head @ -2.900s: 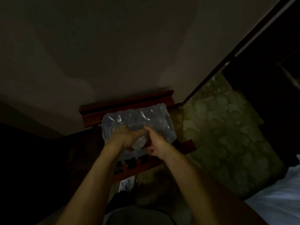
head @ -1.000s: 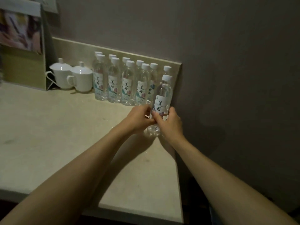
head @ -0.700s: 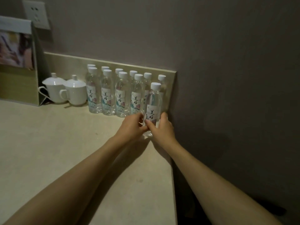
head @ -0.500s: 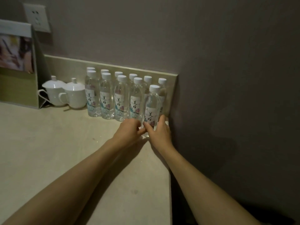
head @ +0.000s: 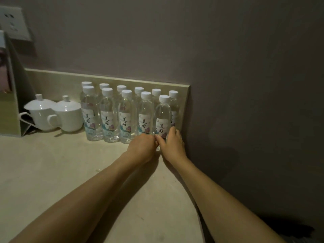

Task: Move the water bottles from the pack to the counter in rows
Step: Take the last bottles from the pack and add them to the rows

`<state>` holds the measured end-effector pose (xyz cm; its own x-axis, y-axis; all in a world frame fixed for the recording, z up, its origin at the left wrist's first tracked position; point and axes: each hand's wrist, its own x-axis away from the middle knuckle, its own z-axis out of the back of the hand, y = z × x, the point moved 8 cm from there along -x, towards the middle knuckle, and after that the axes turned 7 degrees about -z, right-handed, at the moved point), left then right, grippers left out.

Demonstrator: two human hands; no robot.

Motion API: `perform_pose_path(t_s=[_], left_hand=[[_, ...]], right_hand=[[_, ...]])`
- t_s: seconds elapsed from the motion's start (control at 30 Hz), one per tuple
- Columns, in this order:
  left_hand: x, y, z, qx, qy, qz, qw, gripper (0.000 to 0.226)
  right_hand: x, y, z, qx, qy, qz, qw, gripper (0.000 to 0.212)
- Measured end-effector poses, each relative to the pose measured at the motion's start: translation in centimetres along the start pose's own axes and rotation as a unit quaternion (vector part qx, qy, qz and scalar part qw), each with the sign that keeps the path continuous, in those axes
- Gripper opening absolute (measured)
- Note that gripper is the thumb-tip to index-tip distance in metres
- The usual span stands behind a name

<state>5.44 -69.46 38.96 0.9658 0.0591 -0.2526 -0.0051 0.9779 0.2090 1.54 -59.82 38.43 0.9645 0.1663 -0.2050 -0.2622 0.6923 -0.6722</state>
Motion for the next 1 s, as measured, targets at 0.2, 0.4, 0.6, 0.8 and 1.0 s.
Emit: perform_pose_path(t_s=[0.2, 0.4, 0.6, 0.8, 1.0], left_hand=[[-0.6, 0.1, 0.2, -0.063, 0.024, -0.022, 0.997, 0.021], [-1.0, 0.3, 0.0, -0.049, 0.043, -0.031, 0.997, 0.017], [-1.6, 0.0, -0.5, -0.032, 0.040, -0.036, 0.998, 0.018], [-1.8, -0.2, -0.5, -0.039, 0.035, -0.023, 0.998, 0.022], [-1.8, -0.1, -0.5, -0.040, 0.035, -0.018, 0.998, 0.023]], right_hand=[[-0.6, -0.1, -0.3, 0.048, -0.001, -0.016, 0.999, 0.054], [-1.1, -0.3, -0.3, 0.053, -0.005, -0.027, 0.998, 0.055], [-1.1, -0.3, -0.2, 0.019, 0.024, -0.035, 0.999, 0.053], [-1.6, -0.4, -0.1, 0.026, 0.027, -0.034, 0.999, 0.055], [-1.5, -0.4, 0.0, 0.021, 0.028, -0.031, 0.999, 0.053]])
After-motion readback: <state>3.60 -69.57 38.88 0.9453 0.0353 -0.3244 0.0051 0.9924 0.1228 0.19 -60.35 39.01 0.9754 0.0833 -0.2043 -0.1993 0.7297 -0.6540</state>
